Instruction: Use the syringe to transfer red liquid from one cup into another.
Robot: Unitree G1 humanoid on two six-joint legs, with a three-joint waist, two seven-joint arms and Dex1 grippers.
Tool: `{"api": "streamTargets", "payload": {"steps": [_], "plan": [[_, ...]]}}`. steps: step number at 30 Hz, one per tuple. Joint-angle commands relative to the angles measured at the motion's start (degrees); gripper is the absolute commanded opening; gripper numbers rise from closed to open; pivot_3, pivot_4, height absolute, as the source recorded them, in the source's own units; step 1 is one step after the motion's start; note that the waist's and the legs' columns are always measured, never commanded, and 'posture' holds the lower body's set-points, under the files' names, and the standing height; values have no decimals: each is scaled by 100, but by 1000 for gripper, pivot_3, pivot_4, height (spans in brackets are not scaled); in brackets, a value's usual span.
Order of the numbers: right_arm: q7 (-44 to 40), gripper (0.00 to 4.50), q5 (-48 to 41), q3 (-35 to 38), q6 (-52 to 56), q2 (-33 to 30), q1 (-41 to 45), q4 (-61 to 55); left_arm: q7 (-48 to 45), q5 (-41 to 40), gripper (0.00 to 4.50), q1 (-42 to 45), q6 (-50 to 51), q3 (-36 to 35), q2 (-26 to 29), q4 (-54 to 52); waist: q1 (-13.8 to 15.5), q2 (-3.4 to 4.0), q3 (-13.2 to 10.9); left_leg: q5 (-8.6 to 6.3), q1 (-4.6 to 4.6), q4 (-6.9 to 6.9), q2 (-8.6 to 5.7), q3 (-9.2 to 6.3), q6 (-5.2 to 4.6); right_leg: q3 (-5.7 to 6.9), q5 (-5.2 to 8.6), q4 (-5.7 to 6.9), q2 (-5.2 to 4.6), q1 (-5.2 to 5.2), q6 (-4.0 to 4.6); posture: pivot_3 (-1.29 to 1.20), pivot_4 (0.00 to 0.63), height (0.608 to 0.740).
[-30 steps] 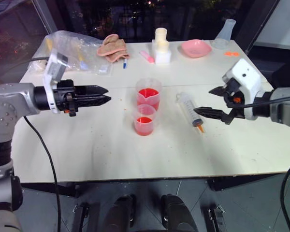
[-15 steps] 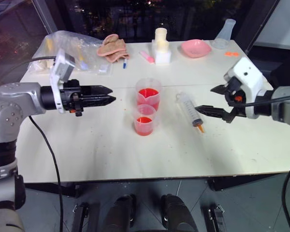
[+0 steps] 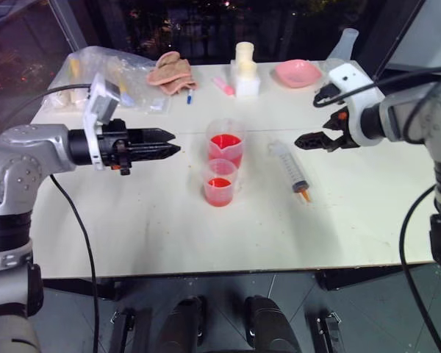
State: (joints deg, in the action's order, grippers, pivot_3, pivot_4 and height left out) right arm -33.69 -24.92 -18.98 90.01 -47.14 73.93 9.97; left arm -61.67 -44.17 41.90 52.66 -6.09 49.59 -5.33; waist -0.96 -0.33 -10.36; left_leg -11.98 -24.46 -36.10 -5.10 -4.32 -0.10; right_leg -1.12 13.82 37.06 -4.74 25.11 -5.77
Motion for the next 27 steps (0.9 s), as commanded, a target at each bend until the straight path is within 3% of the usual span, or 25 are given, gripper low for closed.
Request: {"api": "streamTargets", "payload": {"steps": [1,6,13,27], "plan": [[-13,4394,627,-634,-448,493,781,1566,-81,79,1973,188,-204,-69,40,25,-15,0,0,0,1,-2,0,0,0,0,0,2,1,-1,0,0,150,740],[-457,4394,1367,-1251,-1603,1290,1229,3533,-120,142,1973,154,-315,-96,37,37,-22,0,0,0,-2,10,0,2,1,-1,-1,5,6,10,-1,0,150,740],[-518,4394,2316,-1120,-3251,2153,1353,5622,-84,118,1973,-73,-366,-239,93,-114,-34,0,-1,3,-2,9,-4,3,7,1,-1,14,12,14,-2,0,150,740],[-8,4394,3132,-243,-4483,2788,1115,6615,-21,47,1973,-352,-352,-453,224,-294,-182,1,-1,7,2,13,-2,-4,14,0,-1,27,17,20,-2,0,150,740]]}}
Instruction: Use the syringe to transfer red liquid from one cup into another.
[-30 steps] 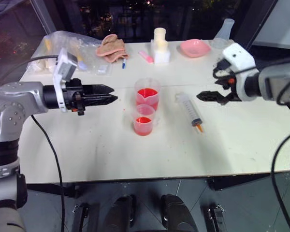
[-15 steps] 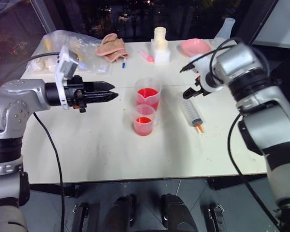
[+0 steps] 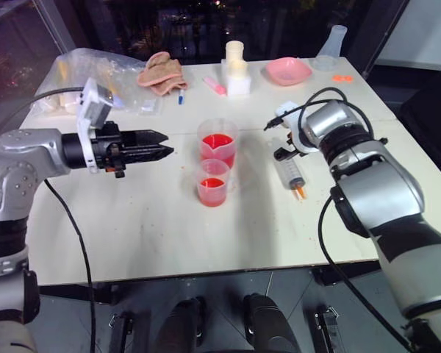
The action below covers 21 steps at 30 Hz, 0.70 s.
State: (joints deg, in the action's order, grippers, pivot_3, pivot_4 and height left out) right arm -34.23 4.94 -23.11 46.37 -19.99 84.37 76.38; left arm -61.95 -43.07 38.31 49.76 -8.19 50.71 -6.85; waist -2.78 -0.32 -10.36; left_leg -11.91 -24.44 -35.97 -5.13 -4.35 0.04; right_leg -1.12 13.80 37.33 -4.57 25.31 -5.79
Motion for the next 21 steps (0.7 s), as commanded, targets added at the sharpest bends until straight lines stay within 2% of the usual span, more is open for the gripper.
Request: {"api": "streamTargets", "payload": {"steps": [1,4,6,8,9,11,12,21], "plan": [[54,4394,178,216,-127,106,68,-12,12,-51,1973,-2,-72,-246,116,-143,-2,0,0,0,0,0,0,0,0,0,0,0,0,0,0,0,150,740],[72,4394,248,367,-156,185,49,13,32,-29,1973,-14,-94,-251,117,-140,1,0,0,0,0,0,0,0,0,0,0,1,0,0,0,0,150,740],[82,4016,287,460,-145,228,33,23,39,-30,1973,-36,-98,-266,133,-163,5,0,0,0,0,-1,0,0,0,0,0,0,1,0,0,0,150,740],[117,3311,316,556,-136,264,14,34,48,-27,1973,-52,-109,-272,143,-167,4,1,0,0,0,0,0,-1,0,0,0,0,0,0,0,0,150,740],[143,2673,329,610,-117,277,7,40,51,-23,1973,-57,-116,-272,146,-165,4,1,0,0,0,0,0,-1,0,0,0,1,0,0,0,0,150,740],[163,1706,363,709,-97,302,-13,47,45,2,1973,-70,-146,-263,161,-162,5,1,0,0,0,0,0,-1,0,0,0,1,0,0,0,0,150,740],[163,1386,383,742,-90,311,-23,50,41,29,1973,-79,-172,-252,174,-160,3,1,0,0,0,-1,0,-1,0,0,0,0,0,-1,0,0,150,740],[113,1375,362,1132,122,247,98,-95,50,-26,1973,211,-217,-303,135,127,4,1,0,0,1,-1,0,-3,1,0,0,1,0,-2,0,0,150,740]]}}
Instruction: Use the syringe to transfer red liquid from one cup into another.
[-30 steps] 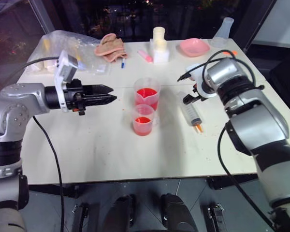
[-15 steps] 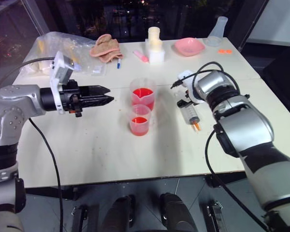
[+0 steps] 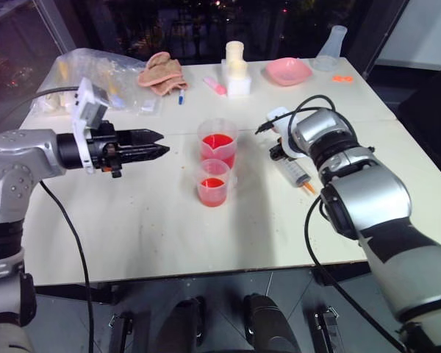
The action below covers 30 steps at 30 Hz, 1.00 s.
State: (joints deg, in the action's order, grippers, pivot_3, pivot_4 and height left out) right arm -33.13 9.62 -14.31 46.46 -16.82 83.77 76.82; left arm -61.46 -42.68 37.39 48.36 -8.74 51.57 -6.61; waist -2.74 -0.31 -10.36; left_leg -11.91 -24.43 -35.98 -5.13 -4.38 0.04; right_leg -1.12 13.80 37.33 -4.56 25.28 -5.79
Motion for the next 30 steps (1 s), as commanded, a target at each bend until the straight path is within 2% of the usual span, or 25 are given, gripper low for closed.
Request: {"api": "streamTargets", "payload": {"steps": [1,4,7,10,13,17,21,25,30], "plan": [[-37,1375,-121,302,84,-156,255,-271,31,-95,1973,423,-75,-282,14,201,3,0,0,0,0,-1,0,0,0,0,0,1,0,0,0,0,150,740],[-173,1375,-225,504,177,-444,432,-982,79,-153,1973,780,-64,-326,-71,498,12,3,-2,0,-4,-3,-3,-1,0,3,0,0,3,3,0,0,150,740],[-158,1375,-232,584,127,-795,-106,-2965,97,-133,1973,1131,-80,-322,-201,831,21,4,-2,0,-4,-2,-5,0,0,3,0,-1,1,4,-1,0,150,740],[211,1375,-404,1066,661,-900,-619,-4642,41,-46,1973,1537,-165,-240,-351,1218,17,1,-1,0,-4,-2,-3,-4,0,8,0,1,0,2,-2,0,150,740],[526,1375,-617,1518,450,-802,-1014,-5828,-78,35,1973,1951,-235,-155,-493,1609,21,-1,1,0,-3,-8,-1,-5,0,8,0,5,0,-2,-2,0,150,740],[673,1375,-1631,2403,-83,-91,-1353,-7067,-231,-6,1973,2720,41,-92,-619,2211,1,-1,1,1,-3,-11,-2,3,-1,2,0,17,-1,6,-2,0,150,740],[955,1375,-2025,2571,-957,563,-1681,-7517,-563,200,1973,3253,35,106,-561,2666,-21,-1,1,1,1,-10,-1,5,-1,0,-1,37,-1,11,-2,0,150,740],[1205,1375,-1685,1954,-2375,962,-2165,-7543,-763,420,1973,3661,-12,260,-577,2974,4,-2,1,1,3,-15,-4,4,-1,1,-1,41,2,9,-2,0,150,740],[1470,1375,-1454,1517,-3474,1331,-2630,-7173,-921,632,1973,3921,-4,360,-595,3162,-3,-2,1,2,3,-17,-6,6,0,-1,-1,57,3,16,-2,0,150,740]]}}
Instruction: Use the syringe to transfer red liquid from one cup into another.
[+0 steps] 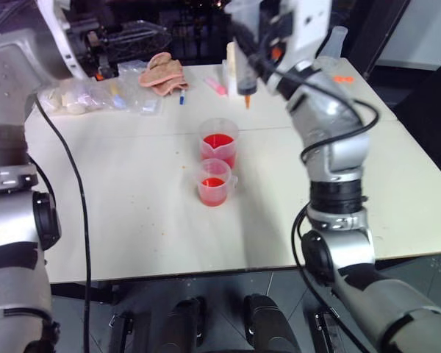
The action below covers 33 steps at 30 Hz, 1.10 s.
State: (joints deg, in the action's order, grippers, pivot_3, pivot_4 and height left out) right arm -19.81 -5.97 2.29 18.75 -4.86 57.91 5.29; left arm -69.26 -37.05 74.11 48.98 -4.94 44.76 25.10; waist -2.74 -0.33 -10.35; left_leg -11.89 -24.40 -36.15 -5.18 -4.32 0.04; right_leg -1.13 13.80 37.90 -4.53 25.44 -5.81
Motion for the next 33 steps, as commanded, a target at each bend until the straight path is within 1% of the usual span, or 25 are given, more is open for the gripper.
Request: {"api": "streamTargets", "payload": {"steps": [1,6,11,15,21,33], "plan": [[185,1375,124,-219,-971,243,-156,117,-183,104,1973,308,-50,10,80,2,-6,0,0,0,0,1,0,0,0,0,0,1,0,1,0,0,150,740],[370,1375,250,-399,-1859,515,-369,836,-242,206,1973,406,11,107,2,-31,-33,0,0,3,1,0,1,-1,5,-1,0,3,3,0,0,0,150,740],[494,1375,371,-521,-2473,648,-504,1380,-301,272,1973,424,36,191,-49,-60,-74,0,0,4,3,1,1,-4,6,0,0,6,4,-1,0,0,150,740],[573,1375,419,-576,-2718,712,-629,1593,-274,403,1973,401,-18,229,-119,18,-113,0,0,5,3,1,1,-7,7,0,0,7,6,-1,0,0,150,740],[702,1375,501,-666,-2988,800,-833,1708,-444,596,1973,95,-172,386,-61,-110,-139,0,0,6,6,4,3,-8,10,-3,0,10,11,1,0,0,150,740],[810,1375,494,-716,-3094,973,-917,1719,-470,905,1973,-60,-496,394,-217,242,-122,0,0,8,9,3,3,-10,13,-5,1,12,12,-2,1,0,150,740]]}}
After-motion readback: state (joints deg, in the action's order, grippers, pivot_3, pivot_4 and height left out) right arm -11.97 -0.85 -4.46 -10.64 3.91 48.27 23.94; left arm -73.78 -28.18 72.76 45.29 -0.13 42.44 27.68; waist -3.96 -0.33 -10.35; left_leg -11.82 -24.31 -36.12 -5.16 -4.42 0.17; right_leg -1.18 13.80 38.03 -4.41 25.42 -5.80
